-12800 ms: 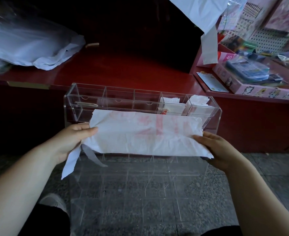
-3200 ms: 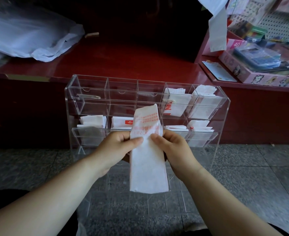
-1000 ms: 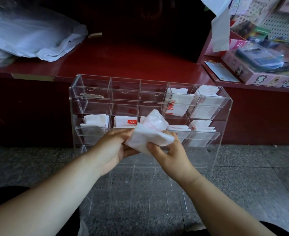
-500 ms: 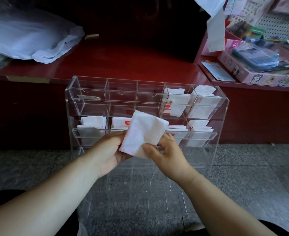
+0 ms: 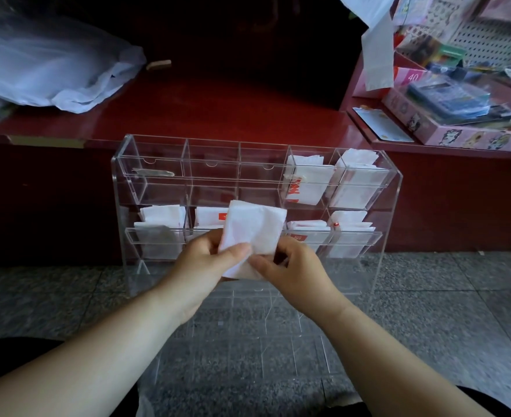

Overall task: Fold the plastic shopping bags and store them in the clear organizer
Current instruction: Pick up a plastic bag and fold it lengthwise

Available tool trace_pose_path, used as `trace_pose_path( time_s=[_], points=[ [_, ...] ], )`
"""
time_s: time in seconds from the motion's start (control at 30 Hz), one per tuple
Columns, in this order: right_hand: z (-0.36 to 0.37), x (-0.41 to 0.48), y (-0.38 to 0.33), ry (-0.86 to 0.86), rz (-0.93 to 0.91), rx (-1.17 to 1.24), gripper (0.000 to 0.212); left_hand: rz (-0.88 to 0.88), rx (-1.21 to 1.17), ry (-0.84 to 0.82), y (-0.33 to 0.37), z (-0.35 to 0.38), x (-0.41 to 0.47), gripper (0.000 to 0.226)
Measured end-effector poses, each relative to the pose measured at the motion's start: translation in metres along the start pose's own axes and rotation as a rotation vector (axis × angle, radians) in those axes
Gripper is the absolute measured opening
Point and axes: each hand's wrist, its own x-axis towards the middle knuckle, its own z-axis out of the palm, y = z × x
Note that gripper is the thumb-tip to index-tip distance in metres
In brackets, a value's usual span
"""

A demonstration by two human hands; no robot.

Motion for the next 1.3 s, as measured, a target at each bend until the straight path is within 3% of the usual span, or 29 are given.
trace_pose_path(
  time_s=[0.03,0.17,0.23,0.3,0.43,0.57,0.67,0.73,0.77,0.93,1.1,1.23,1.3],
  points=[
    [0.000,0.000,-0.001,0.002,0.036,0.093,0.017,0.007,0.017,0.009,0.000,0.000,0.000,0.017],
    [-0.004,0.004,0.002,-0.134,0.197,0.630,0.048,-0.015,0.061,-0.086,-0.002,0.000,-0.001,0.015],
    [-0.008,0.006,0.001,-0.109,0.218,0.720,0.027,-0.037,0.131,-0.129,-0.005,0.000,0.000,0.013],
    [-0.012,0.006,0.000,-0.058,0.230,0.736,0.011,-0.049,0.190,-0.120,-0.007,-0.001,0.000,0.010],
    [-0.016,0.008,-0.001,0.036,0.168,0.725,0.023,-0.075,0.262,-0.050,-0.004,-0.004,0.005,0.007],
    [-0.020,0.009,-0.001,0.153,0.138,0.737,0.024,-0.114,0.095,0.062,0.000,-0.010,0.011,0.012],
    [-0.024,0.009,0.002,-0.021,0.193,0.658,0.030,-0.058,0.173,0.015,0.005,-0.017,0.012,0.019],
    [-0.020,0.004,0.000,-0.119,0.220,0.535,0.022,-0.027,0.275,-0.064,0.008,-0.016,0.008,0.026],
    [-0.017,0.003,-0.002,-0.099,0.223,0.496,0.011,-0.022,0.308,-0.089,0.008,-0.014,0.006,0.028],
    [-0.011,0.007,-0.002,0.198,0.103,0.400,0.029,-0.053,0.253,-0.112,0.007,-0.013,0.007,0.022],
    [-0.014,0.009,0.000,0.300,0.085,0.451,0.030,-0.047,0.174,-0.069,0.006,-0.015,0.011,0.012],
    [-0.024,0.008,-0.001,0.132,0.184,0.607,0.019,0.016,0.228,-0.012,0.007,-0.018,0.010,0.021],
    [-0.026,0.006,-0.001,-0.018,0.182,0.493,0.002,0.045,0.240,0.012,0.008,-0.018,0.009,0.021]
  ],
)
